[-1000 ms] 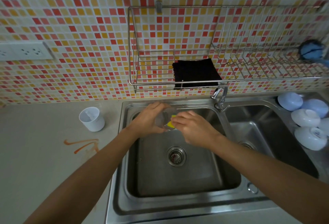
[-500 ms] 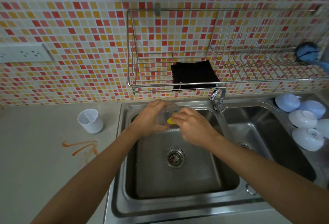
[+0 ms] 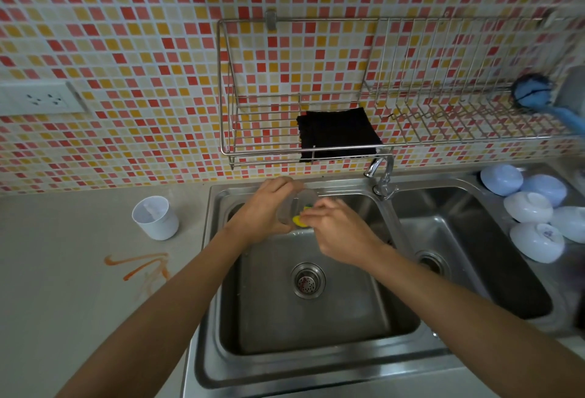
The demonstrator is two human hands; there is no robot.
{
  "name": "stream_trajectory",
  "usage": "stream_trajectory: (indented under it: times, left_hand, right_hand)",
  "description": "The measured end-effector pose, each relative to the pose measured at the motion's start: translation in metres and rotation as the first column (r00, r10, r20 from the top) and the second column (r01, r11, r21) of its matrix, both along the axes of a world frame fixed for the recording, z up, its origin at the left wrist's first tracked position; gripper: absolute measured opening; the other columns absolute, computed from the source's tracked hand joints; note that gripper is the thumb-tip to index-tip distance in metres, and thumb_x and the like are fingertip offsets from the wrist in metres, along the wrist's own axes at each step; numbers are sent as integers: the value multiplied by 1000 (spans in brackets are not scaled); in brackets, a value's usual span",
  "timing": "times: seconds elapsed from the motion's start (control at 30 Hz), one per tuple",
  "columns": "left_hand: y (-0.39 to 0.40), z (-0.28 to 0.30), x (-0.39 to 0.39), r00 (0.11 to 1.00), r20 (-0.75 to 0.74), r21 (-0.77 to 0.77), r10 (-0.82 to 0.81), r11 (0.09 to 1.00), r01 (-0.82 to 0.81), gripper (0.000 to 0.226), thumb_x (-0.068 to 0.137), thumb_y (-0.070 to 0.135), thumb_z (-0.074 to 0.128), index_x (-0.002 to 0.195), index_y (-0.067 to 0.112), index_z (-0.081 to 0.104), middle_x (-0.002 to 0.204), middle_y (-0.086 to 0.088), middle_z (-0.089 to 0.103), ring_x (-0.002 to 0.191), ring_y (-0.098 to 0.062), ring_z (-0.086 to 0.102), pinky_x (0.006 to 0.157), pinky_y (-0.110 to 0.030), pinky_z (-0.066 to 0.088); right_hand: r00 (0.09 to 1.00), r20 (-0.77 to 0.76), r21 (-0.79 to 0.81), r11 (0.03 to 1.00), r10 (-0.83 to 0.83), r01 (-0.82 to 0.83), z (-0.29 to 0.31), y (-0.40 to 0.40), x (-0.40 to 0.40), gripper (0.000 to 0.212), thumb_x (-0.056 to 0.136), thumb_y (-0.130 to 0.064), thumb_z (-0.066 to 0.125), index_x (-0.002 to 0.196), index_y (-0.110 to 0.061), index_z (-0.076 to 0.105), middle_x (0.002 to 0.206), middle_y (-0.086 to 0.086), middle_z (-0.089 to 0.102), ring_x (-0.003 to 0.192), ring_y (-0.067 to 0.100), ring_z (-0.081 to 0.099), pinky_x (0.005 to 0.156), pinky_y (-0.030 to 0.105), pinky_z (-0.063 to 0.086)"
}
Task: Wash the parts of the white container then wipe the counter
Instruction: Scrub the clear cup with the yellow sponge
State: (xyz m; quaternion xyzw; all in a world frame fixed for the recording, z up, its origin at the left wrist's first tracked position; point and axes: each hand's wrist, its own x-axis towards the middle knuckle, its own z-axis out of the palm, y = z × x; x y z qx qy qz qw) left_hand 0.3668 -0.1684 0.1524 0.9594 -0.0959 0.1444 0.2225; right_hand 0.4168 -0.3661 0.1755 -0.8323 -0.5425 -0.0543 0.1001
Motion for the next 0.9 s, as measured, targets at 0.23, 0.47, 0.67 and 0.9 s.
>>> stream_trajectory:
  times: [0.23,0.47,0.67,0.9]
  left_hand:
    - [1,0,-3,999,3,-24,33,999,-33,77,72,45,78,137,26,43,132,7,49,119,-10,43,98,-25,40]
    - [-2,-1,-5,999,-49,-54,10,998,-12,80,70,37,81,139,26,41,135,8,46,120,-1,36,97,-16,30]
    - [-6,2,-1,999,-51,-105,12,994,-17,84,68,35,83,140,23,41,133,7,48,120,-4,40,101,-23,37]
    - [-1,3,5,996,-84,-9,33,999,-34,85,67,41,82,140,26,40,135,7,46,121,-7,39,100,-23,34]
  right_hand:
    - [996,81,22,999,-24,22,4,-6,5,32,73,-9,61,101,-16,74,107,-4,72,101,20,58,83,35,48]
    - [990,138,-3,1000,12,-11,5,-5,3,25,70,-14,55,85,-15,75,84,-7,70,88,18,56,76,31,43]
    - [946,321,72,994,52,-79,6,-6,19,34,76,-8,61,108,-9,70,118,2,68,109,24,58,87,36,48]
    - [992,118,136,991,-33,17,-3,-13,11,26,71,-10,57,90,-11,76,95,-4,72,86,20,56,76,35,52]
